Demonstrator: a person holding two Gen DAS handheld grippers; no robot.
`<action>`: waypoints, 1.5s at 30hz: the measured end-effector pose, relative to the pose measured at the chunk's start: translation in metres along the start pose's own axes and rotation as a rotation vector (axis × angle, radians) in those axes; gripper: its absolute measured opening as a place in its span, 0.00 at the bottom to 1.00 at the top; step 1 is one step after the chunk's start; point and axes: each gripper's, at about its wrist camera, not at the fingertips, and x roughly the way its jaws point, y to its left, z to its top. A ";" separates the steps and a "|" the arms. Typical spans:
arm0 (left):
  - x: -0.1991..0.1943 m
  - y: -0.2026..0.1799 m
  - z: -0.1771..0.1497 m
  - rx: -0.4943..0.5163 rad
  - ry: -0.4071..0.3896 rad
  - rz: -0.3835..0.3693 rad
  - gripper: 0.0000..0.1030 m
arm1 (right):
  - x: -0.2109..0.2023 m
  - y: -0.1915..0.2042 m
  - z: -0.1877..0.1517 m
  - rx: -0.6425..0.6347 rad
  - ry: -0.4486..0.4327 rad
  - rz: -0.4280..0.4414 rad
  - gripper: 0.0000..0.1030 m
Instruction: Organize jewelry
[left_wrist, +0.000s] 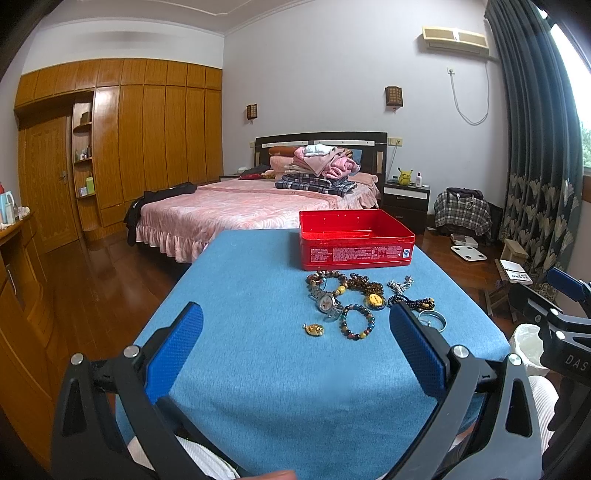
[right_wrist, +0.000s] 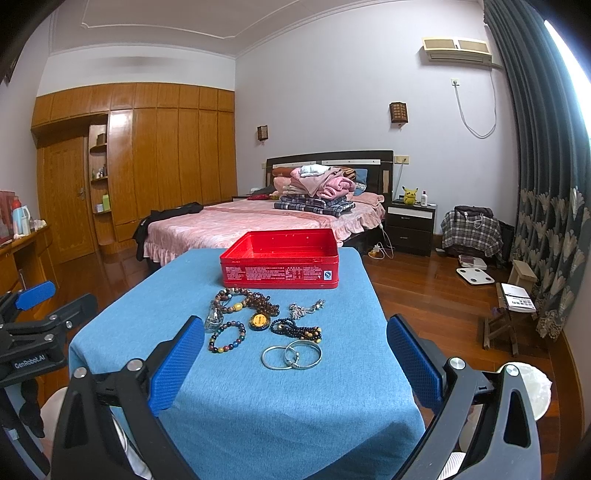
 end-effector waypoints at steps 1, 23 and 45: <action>0.000 0.000 0.000 0.000 0.000 0.000 0.95 | 0.000 0.000 0.000 0.000 0.000 0.000 0.94; 0.000 0.000 0.000 0.000 -0.002 0.001 0.95 | 0.000 -0.001 -0.001 0.001 0.001 -0.001 0.94; 0.101 0.001 -0.025 -0.039 0.152 -0.038 0.95 | 0.096 -0.011 -0.037 0.010 0.153 0.015 0.92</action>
